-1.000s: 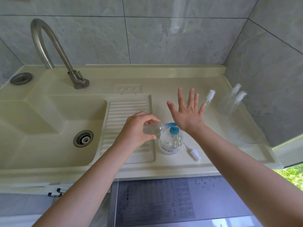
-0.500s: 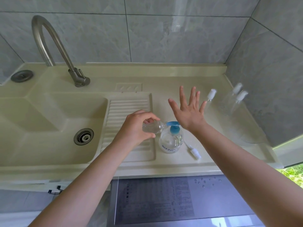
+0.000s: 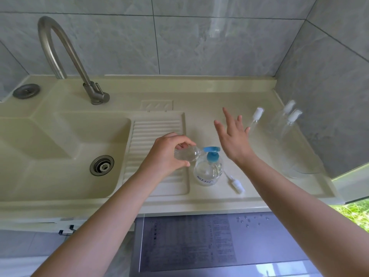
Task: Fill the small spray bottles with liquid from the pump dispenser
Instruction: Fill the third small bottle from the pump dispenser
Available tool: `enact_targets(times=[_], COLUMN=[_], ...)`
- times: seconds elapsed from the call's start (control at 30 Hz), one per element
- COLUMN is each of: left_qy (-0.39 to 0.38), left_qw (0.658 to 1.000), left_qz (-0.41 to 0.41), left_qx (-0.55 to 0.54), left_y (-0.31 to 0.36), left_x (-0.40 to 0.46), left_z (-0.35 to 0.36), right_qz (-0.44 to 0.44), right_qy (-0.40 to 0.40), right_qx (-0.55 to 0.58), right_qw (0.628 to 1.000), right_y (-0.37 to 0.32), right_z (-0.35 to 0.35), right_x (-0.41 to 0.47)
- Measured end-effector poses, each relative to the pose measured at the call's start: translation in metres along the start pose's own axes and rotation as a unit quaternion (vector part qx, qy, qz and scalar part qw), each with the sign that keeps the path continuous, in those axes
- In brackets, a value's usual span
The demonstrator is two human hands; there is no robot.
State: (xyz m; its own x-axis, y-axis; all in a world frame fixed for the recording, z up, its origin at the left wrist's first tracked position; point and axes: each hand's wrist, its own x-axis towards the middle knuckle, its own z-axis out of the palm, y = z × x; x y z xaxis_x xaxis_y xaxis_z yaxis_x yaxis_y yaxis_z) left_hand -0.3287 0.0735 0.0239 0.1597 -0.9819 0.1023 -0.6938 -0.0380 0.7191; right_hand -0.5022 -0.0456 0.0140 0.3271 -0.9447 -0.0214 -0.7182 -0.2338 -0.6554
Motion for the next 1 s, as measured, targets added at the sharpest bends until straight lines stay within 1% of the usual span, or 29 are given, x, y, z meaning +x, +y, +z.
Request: enact_targets(times=[0.07,0.17,0.37,0.43,0.53,0.67,0.8,0.9,0.93,1.0], left_qy=[-0.002,-0.001,0.002,-0.001,-0.004,-0.002,0.002,0.003,0.005,0.007], left_qw=[1.000,1.000,1.000,1.000,1.000,1.000,1.000,1.000,1.000,1.000], left_qz=[0.000,0.007,0.012,0.012,0.009,0.008,0.005,0.006,0.007,0.008], left_qx=[-0.002,-0.006,-0.006,-0.004,-0.005,-0.006,-0.004,-0.006,-0.006,-0.007], left_y=[0.001,0.003,0.003,0.001,0.001,0.001,0.000,-0.001,-0.002,-0.002], left_x=[-0.001,-0.001,-0.002,-0.002,-0.002,-0.003,-0.003,-0.003,-0.003,-0.003], left_z=[-0.001,0.000,-0.002,-0.002,-0.002,0.000,-0.001,0.000,0.000,0.000], right_qz=[0.001,-0.010,0.019,0.019,0.008,-0.008,-0.030,-0.049,-0.046,-0.007], right_qy=[0.012,0.014,-0.008,-0.009,0.016,0.035,0.059,0.059,0.050,0.021], right_qx=[0.022,0.003,-0.033,-0.081,-0.172,-0.233,-0.226,-0.256,-0.258,-0.226], right_qw=[1.000,1.000,0.999,0.997,0.985,0.972,0.972,0.964,0.964,0.974], right_y=[-0.003,-0.007,-0.006,-0.002,0.001,-0.004,-0.015,-0.017,-0.015,-0.009], right_z=[-0.007,-0.008,0.005,0.010,0.012,0.006,-0.001,0.004,0.007,0.014], right_x=[-0.004,-0.004,0.002,0.001,0.001,0.002,0.004,0.005,0.004,0.002])
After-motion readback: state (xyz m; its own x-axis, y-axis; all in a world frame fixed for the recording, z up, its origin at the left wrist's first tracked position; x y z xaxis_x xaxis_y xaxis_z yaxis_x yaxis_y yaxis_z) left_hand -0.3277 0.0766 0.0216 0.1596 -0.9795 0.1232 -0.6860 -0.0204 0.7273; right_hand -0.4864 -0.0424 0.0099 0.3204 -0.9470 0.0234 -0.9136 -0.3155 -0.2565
